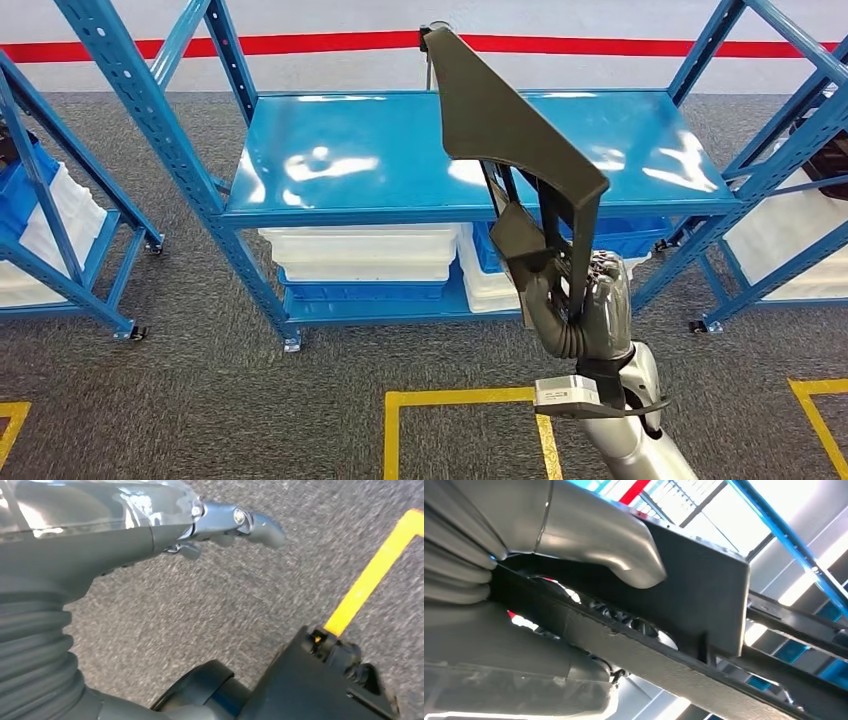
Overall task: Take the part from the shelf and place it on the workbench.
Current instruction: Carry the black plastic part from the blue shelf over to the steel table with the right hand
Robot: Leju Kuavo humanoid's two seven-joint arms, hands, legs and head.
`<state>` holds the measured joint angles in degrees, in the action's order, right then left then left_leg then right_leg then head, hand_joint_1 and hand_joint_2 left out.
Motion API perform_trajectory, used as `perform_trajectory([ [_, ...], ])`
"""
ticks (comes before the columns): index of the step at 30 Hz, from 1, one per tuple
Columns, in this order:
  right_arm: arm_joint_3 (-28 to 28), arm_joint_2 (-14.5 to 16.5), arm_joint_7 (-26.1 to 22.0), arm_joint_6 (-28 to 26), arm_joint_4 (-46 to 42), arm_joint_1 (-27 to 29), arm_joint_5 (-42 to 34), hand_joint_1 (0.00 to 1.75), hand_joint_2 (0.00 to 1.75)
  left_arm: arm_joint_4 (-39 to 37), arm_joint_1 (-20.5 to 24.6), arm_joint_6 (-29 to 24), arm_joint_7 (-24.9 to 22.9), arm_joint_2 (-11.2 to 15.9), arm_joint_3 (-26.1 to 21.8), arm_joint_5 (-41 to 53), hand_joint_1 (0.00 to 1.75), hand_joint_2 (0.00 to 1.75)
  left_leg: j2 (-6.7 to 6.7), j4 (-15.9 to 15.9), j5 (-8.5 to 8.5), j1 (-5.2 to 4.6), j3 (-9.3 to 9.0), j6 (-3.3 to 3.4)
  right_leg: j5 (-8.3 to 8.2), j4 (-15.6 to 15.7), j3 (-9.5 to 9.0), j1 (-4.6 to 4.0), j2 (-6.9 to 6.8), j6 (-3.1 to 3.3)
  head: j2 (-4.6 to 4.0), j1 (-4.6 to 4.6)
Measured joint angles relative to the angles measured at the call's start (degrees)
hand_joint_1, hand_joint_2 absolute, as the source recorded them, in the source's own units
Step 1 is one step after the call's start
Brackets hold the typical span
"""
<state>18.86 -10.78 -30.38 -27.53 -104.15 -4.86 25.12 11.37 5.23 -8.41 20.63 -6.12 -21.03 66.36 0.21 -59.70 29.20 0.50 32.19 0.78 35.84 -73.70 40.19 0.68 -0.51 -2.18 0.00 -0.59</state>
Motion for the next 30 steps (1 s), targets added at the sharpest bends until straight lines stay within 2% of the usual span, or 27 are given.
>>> perform_trajectory([
  [1,-0.02,0.0,0.01,-0.01,0.01,0.06,0.01,1.75,1.75,0.0,0.02,-0.01,0.03,-0.01,-0.01,0.0,0.0,1.75,0.07,-0.05,-0.28,0.01,0.42,-0.03,0.23,-1.5,-0.09,0.02,0.0,-0.04,0.0,0.31],
  [2,-0.03,0.0,0.0,-0.01,0.01,0.11,0.02,1.75,1.75,0.0,0.06,-0.02,0.07,-0.01,-0.01,0.0,0.0,1.75,0.1,-0.1,-0.51,0.03,0.75,-0.1,-0.59,-0.82,-1.24,0.05,0.0,-0.06,0.0,0.62],
  [3,-0.04,0.0,0.0,-0.01,0.01,0.13,0.03,1.75,1.75,0.0,0.11,-0.02,0.08,-0.02,0.0,0.01,0.0,1.75,0.1,-0.17,-0.69,0.08,0.97,-0.21,-2.18,2.14,-3.49,0.08,0.0,-0.08,0.0,0.92],
  [4,-0.05,0.0,0.0,-0.01,0.0,0.11,0.04,1.75,1.75,0.0,0.17,-0.03,0.08,-0.02,0.0,0.02,0.0,1.75,0.09,-0.24,-0.84,0.12,1.11,-0.36,-3.63,6.44,-6.22,0.14,0.01,-0.07,0.0,1.22],
  [5,-0.05,0.0,0.01,-0.01,-0.01,0.05,0.05,1.75,1.75,0.0,0.23,-0.02,0.08,-0.02,0.01,0.04,0.0,1.75,0.06,-0.33,-1.0,0.1,1.29,-0.58,-4.57,10.45,-8.75,0.08,0.08,-0.02,0.0,1.45],
  [6,-0.07,0.0,0.03,-0.01,-0.02,0.0,0.08,1.75,1.75,0.0,0.28,-0.03,0.04,-0.02,0.01,0.07,0.0,1.75,0.02,-0.4,-1.25,0.06,1.46,-0.92,-5.01,13.35,-10.46,-0.02,0.18,0.1,0.0,1.58],
  [8,-0.11,0.0,0.12,-0.01,-0.05,-0.06,0.12,1.75,1.75,0.0,0.36,-0.04,-0.03,-0.02,0.01,0.1,0.0,1.75,-0.02,-0.42,-1.88,-0.04,1.83,-1.68,-4.9,15.01,-11.25,-0.33,0.39,0.39,0.0,1.53],
  [10,-0.11,0.0,0.17,-0.01,-0.06,-0.1,0.16,1.75,1.75,0.0,0.38,-0.06,-0.07,0.0,0.0,0.11,0.0,1.75,-0.03,-0.57,-1.98,-0.05,2.14,-2.37,-5.36,15.16,-10.5,-0.1,0.36,1.1,0.0,1.21],
  [11,-0.1,0.0,0.17,-0.02,-0.06,-0.14,0.18,1.75,1.75,0.0,0.41,-0.07,-0.07,0.02,-0.01,0.11,0.0,1.75,-0.04,-1.36,-1.07,-0.03,2.49,-2.61,-5.71,15.24,-10.07,0.08,0.29,1.59,0.0,0.94],
  [12,-0.08,0.0,0.17,-0.03,-0.06,-0.19,0.19,1.75,1.75,0.01,0.47,-0.07,-0.07,0.03,-0.01,0.1,0.0,1.75,-0.05,-3.31,0.74,-0.04,3.13,-2.75,-6.14,15.37,-9.58,0.25,0.22,2.1,0.0,0.56],
  [14,-0.05,0.0,0.2,-0.07,-0.06,-0.19,0.2,1.75,1.75,0.02,0.69,-0.07,-0.05,0.04,-0.02,0.08,0.0,1.75,-0.07,-10.27,5.65,-0.02,4.97,-2.89,-6.93,15.35,-8.57,0.16,0.11,2.69,0.0,-0.25],
  [15,-0.04,0.0,0.21,-0.09,-0.06,-0.15,0.21,1.75,1.75,0.03,0.79,-0.07,-0.05,0.04,-0.02,0.07,0.0,1.75,-0.08,-13.83,7.45,-0.03,5.6,-2.95,-7.33,15.32,-8.08,0.06,0.07,2.83,0.0,-0.54],
  [16,-0.02,0.0,0.21,-0.1,-0.06,-0.12,0.21,1.75,1.75,0.04,0.85,-0.07,-0.07,0.04,-0.02,0.07,0.0,1.75,-0.07,-15.94,8.17,-0.02,5.53,-2.98,-7.68,15.28,-7.64,-0.03,0.04,2.87,0.0,-0.71],
  [17,-0.01,0.0,0.21,-0.11,-0.06,-0.09,0.21,1.75,1.75,0.04,0.81,-0.04,-0.11,0.04,-0.01,0.09,0.0,1.75,-0.06,-15.87,7.74,-0.01,4.52,-2.98,-8.0,15.23,-7.25,-0.08,0.03,2.88,0.0,-0.83],
  [18,0.0,0.0,0.21,-0.12,-0.06,-0.06,0.21,1.75,1.75,0.03,0.72,-0.02,-0.18,0.04,-0.01,0.12,0.0,1.75,-0.06,-13.42,6.39,0.01,2.54,-2.95,-8.26,15.15,-6.92,-0.09,0.03,2.85,0.0,-0.94],
  [20,0.0,0.0,0.21,-0.14,-0.06,-0.05,0.21,1.75,1.75,0.01,0.38,0.04,-0.31,0.05,0.01,0.19,0.0,1.75,-0.06,-5.12,3.48,-0.01,-2.47,-2.79,-8.65,14.89,-6.4,-0.13,0.05,2.63,0.0,-1.16],
  [21,-0.01,0.0,0.22,-0.16,-0.06,-0.06,0.21,1.75,1.75,-0.01,0.19,0.05,-0.36,0.06,0.01,0.21,0.0,1.75,-0.07,-1.77,2.7,-0.12,-4.18,-2.7,-8.89,14.73,-6.13,-0.19,0.05,2.39,0.0,-1.26],
  [22,-0.02,0.0,0.21,-0.18,-0.06,-0.06,0.21,1.75,1.75,-0.02,0.02,0.06,-0.38,0.07,0.02,0.22,0.0,1.75,-0.09,0.18,2.47,-0.23,-4.97,-2.6,-9.18,14.61,-5.87,-0.26,0.02,2.1,0.0,-1.33],
  [24,-0.04,0.0,0.19,-0.23,-0.07,-0.04,0.23,1.75,1.75,-0.02,-0.13,0.09,-0.37,0.06,0.02,0.25,0.0,1.75,-0.12,1.03,2.42,-0.43,-4.63,-2.36,-9.95,14.49,-5.3,-0.38,-0.09,1.46,0.0,-1.39],
  [25,-0.05,0.0,0.17,-0.26,-0.07,0.02,0.27,1.75,1.75,-0.03,-0.13,0.13,-0.37,0.03,0.04,0.28,0.0,1.75,-0.04,1.21,2.18,-0.33,-4.29,-1.99,-9.99,14.38,-5.03,-0.37,-0.11,1.18,0.0,-1.42],
  [26,-0.07,0.0,0.16,-0.28,-0.09,0.11,0.3,1.75,1.75,-0.03,-0.11,0.16,-0.37,0.01,0.05,0.3,0.0,1.75,0.03,1.38,1.84,-0.24,-3.89,-1.46,-9.32,13.85,-4.59,-0.39,-0.09,0.91,0.0,-1.39],
  [27,-0.1,0.0,0.16,-0.31,-0.1,0.19,0.33,1.75,1.75,-0.04,-0.08,0.18,-0.36,-0.02,0.06,0.32,0.0,1.75,0.13,1.53,1.39,-0.11,-3.42,-0.82,-7.77,12.41,-3.94,-0.39,-0.04,0.69,0.0,-1.22],
  [28,-0.16,0.0,0.17,-0.34,-0.11,0.28,0.36,1.75,1.75,-0.04,-0.04,0.2,-0.34,-0.04,0.07,0.33,0.0,1.75,0.23,1.59,0.91,-0.02,-2.9,-0.32,-5.45,9.85,-3.01,-0.32,0.02,0.54,0.0,-0.96],
  [30,-0.25,0.0,0.2,-0.4,-0.13,0.45,0.36,1.75,1.75,-0.04,0.05,0.2,-0.29,-0.04,0.07,0.33,0.0,1.75,0.32,1.47,0.07,-0.03,-1.68,0.08,-0.99,2.62,-0.85,-0.17,0.07,0.33,0.0,-0.23],
])
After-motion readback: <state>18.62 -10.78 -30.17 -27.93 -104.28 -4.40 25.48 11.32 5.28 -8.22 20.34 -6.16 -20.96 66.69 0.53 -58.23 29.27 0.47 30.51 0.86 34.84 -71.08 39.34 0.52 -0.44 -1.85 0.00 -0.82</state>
